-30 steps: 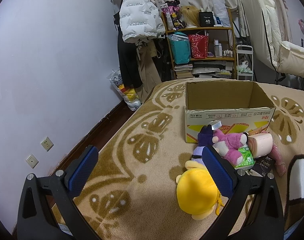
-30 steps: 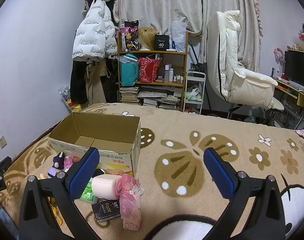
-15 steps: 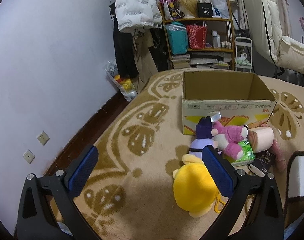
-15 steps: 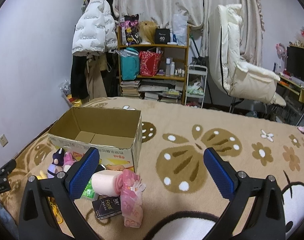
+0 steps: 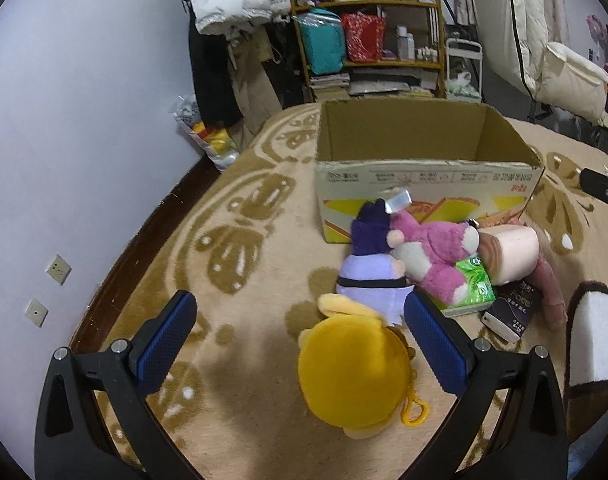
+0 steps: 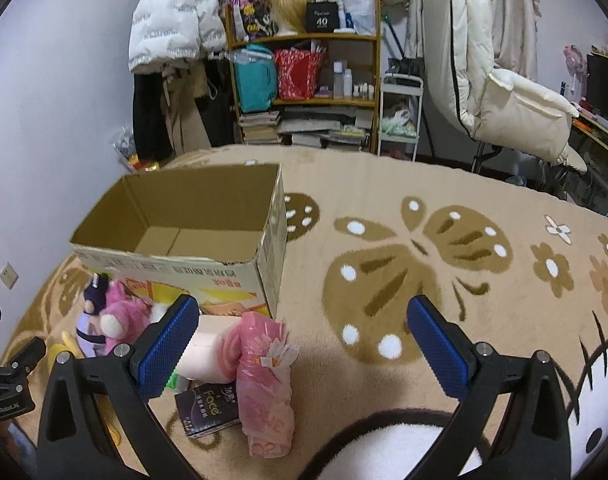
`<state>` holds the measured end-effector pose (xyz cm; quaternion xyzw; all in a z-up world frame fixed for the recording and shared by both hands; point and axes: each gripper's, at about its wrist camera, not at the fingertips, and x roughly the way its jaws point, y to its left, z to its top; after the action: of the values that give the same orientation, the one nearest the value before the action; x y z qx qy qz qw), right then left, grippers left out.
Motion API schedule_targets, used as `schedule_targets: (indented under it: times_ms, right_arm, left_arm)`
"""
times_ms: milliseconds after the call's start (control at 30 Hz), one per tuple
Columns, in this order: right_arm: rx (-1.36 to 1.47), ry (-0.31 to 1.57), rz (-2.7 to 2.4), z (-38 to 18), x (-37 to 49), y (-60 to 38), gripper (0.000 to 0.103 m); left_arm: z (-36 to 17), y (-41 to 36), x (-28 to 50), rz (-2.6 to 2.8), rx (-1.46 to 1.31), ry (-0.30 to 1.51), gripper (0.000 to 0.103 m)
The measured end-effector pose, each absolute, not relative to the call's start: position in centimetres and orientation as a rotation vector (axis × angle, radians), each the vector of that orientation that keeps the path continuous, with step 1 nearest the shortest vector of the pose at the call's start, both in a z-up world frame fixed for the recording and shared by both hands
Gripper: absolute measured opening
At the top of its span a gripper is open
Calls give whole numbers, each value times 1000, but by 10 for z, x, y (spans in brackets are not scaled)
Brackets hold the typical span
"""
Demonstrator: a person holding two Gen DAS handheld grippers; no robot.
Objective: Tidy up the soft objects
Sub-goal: 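Grasp the yellow round plush with the left tool while the right tool grasps the pink wrapped bag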
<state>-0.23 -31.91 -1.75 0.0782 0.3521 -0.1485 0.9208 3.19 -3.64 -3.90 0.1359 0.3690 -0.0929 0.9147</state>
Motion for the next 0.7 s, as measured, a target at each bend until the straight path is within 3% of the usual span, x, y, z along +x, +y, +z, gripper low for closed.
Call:
schedule_targets:
  times_ms: [700]
  right_arm:
    - [207, 948, -256, -77, 24, -329, 95]
  left_arm:
    - [-93, -58, 58, -252, 299, 971, 103]
